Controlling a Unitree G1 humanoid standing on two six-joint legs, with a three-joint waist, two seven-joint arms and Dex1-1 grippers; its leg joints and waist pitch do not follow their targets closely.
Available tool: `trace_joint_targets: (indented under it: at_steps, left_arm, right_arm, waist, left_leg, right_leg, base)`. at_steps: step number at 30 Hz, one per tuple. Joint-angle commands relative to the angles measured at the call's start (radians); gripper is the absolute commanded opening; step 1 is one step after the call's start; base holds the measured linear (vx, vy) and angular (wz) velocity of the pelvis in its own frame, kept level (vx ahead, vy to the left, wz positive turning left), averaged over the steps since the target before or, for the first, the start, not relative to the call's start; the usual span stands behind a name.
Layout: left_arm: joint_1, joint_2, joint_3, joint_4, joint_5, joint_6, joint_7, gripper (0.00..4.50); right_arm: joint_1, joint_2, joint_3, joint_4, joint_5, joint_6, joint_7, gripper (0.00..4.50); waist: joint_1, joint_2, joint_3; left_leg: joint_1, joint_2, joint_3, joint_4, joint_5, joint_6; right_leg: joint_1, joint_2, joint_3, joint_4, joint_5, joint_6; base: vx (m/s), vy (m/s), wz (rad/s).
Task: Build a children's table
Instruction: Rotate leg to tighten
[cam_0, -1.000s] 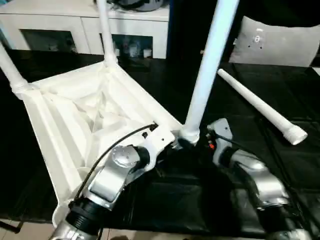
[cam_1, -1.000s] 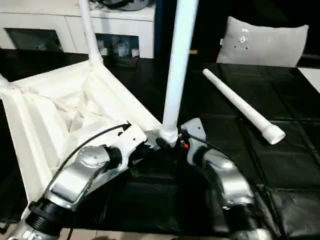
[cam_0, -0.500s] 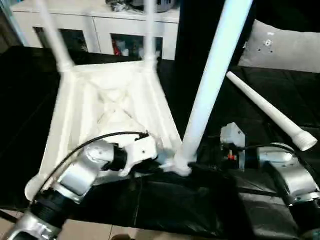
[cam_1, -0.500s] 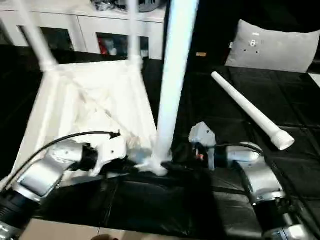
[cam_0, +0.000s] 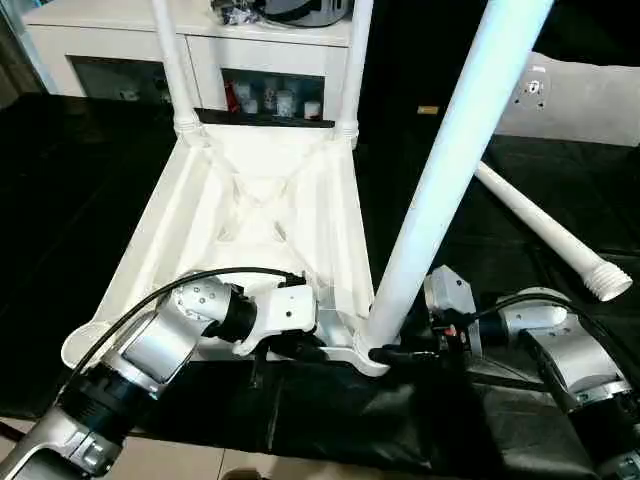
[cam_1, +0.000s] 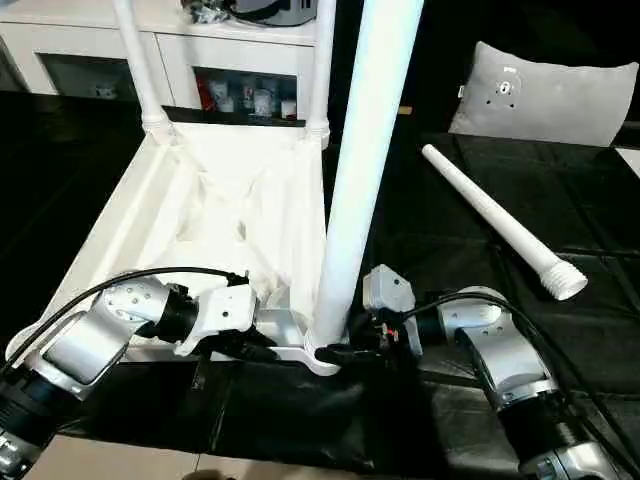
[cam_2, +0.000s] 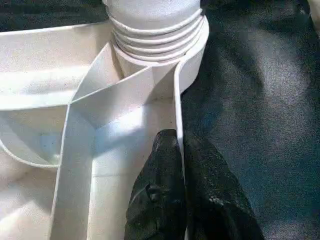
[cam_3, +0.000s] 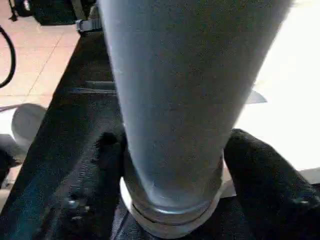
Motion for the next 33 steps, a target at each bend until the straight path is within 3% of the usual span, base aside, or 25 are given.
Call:
trace_joint_targets:
  at_steps: [1, 13, 18, 21, 24, 26, 29, 33]
  left_arm:
    - [0.012, -0.007, -0.079, 0.028, 0.026, -0.007, -0.042, 0.0]
    - [0.021, -0.006, -0.07, 0.039, 0.024, -0.014, -0.04, 0.0]
    - [0.036, -0.009, -0.057, 0.026, 0.014, 0.005, -0.025, 0.0]
    - [0.036, -0.007, -0.057, 0.024, 0.016, 0.008, -0.025, 0.0]
    - [0.035, -0.007, -0.057, 0.025, 0.016, 0.007, -0.025, 0.0]
    - [0.033, -0.007, -0.054, 0.027, 0.017, 0.006, -0.024, 0.0]
    - [0.03, -0.007, -0.051, 0.03, 0.019, 0.006, -0.024, 0.0]
    - [0.025, -0.007, -0.05, 0.033, 0.021, 0.007, -0.024, 0.0]
  right_arm:
    - [-0.011, -0.009, 0.016, 0.009, -0.03, -0.015, 0.007, 2.88]
    - [-0.003, -0.001, 0.029, 0.025, -0.03, -0.003, 0.006, 2.61]
    - [0.022, 0.011, 0.028, -0.001, -0.015, 0.034, -0.005, 2.6]
    - [0.016, 0.025, 0.015, 0.009, 0.018, 0.108, -0.018, 2.6]
    - [0.013, 0.027, 0.012, 0.015, 0.015, 0.101, -0.026, 3.32]
    - [0.011, 0.028, 0.007, 0.016, 0.01, 0.087, -0.036, 3.34]
    - [0.011, 0.035, 0.001, 0.013, -0.012, 0.047, -0.063, 3.73]
    - [0.01, 0.037, 0.002, 0.004, -0.022, 0.034, -0.073, 3.73]
  waist:
    - [-0.005, -0.01, -0.054]
    - [-0.003, -0.011, -0.059]
    - [-0.004, -0.012, -0.06]
    - [-0.006, -0.013, -0.06]
    - [-0.006, -0.015, -0.059]
    - [-0.006, -0.015, -0.059]
    - [-0.006, -0.013, -0.06]
    - [-0.006, -0.012, -0.059]
  left_leg:
    - [0.0, 0.053, -0.01, -0.071, -0.132, 0.073]
    - [0.002, 0.053, -0.011, -0.069, -0.133, 0.066]
    - [0.002, 0.053, -0.011, -0.07, -0.134, 0.063]
    - [0.003, 0.053, -0.012, -0.073, -0.16, 0.057]
    - [0.003, 0.053, -0.013, -0.073, -0.171, 0.049]
    - [0.003, 0.053, -0.013, -0.074, -0.167, 0.045]
    - [0.002, 0.053, -0.012, -0.073, -0.156, 0.043]
    - [0.002, 0.052, -0.012, -0.074, -0.159, 0.042]
  right_leg:
    - [0.049, -0.067, 0.044, -0.062, -0.183, -0.238]
    - [0.05, -0.068, 0.044, -0.06, -0.184, -0.235]
    - [0.05, -0.067, 0.044, -0.059, -0.163, -0.235]
    - [0.05, -0.066, 0.044, -0.062, -0.193, -0.23]
    - [0.049, -0.068, 0.044, -0.064, -0.214, -0.222]
    - [0.049, -0.068, 0.044, -0.065, -0.219, -0.218]
    - [0.047, -0.067, 0.045, -0.063, -0.201, -0.221]
    - [0.048, -0.066, 0.044, -0.063, -0.194, -0.222]
  base:
    - [0.0, 0.0, 0.0]
    - [0.0, 0.0, 0.0]
    - [0.0, 0.0, 0.0]
    - [0.0, 0.0, 0.0]
    - [0.0, 0.0, 0.0]
    - [0.0, 0.0, 0.0]
    - [0.0, 0.0, 0.0]
    - [0.0, 0.0, 0.0]
